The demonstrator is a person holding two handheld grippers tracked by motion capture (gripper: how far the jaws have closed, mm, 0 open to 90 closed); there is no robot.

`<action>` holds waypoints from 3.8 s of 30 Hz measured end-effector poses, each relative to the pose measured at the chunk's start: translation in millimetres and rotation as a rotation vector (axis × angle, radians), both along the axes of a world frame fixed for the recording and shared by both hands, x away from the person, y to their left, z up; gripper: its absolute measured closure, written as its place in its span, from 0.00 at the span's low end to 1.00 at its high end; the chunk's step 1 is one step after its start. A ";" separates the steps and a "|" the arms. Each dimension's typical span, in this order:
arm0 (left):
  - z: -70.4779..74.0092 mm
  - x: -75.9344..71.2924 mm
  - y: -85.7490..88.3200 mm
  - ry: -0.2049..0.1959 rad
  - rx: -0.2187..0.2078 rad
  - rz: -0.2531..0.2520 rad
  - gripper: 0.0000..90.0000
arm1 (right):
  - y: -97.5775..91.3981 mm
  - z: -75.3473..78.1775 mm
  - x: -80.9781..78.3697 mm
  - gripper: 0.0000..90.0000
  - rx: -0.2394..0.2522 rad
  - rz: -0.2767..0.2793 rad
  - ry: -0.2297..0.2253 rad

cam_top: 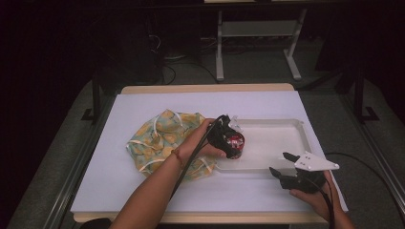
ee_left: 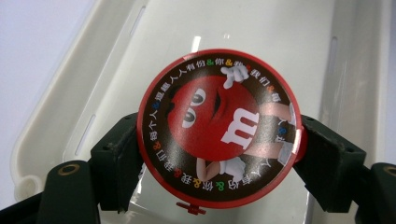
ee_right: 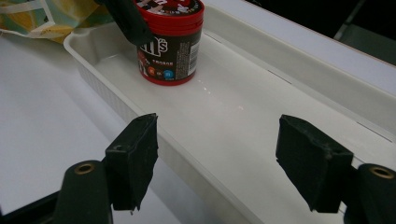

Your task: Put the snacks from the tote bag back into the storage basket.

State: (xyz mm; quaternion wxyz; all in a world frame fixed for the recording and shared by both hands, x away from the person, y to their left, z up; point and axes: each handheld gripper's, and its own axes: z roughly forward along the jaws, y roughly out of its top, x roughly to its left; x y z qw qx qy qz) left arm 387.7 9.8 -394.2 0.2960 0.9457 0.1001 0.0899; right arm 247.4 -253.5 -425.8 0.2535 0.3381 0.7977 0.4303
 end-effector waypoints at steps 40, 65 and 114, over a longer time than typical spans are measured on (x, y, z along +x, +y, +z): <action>36.9 -12.1 32.7 -0.115 -0.146 0.016 0.24 | 1.3 -0.2 0.3 0.32 0.003 -0.001 0.002; 44.8 -14.7 57.8 -0.162 -0.150 0.050 0.24 | 1.3 0.7 0.2 0.32 0.001 -0.001 -0.001; 46.8 -15.8 107.8 -0.197 -0.134 0.120 0.24 | 3.4 0.8 1.1 0.32 -0.001 0.001 -0.006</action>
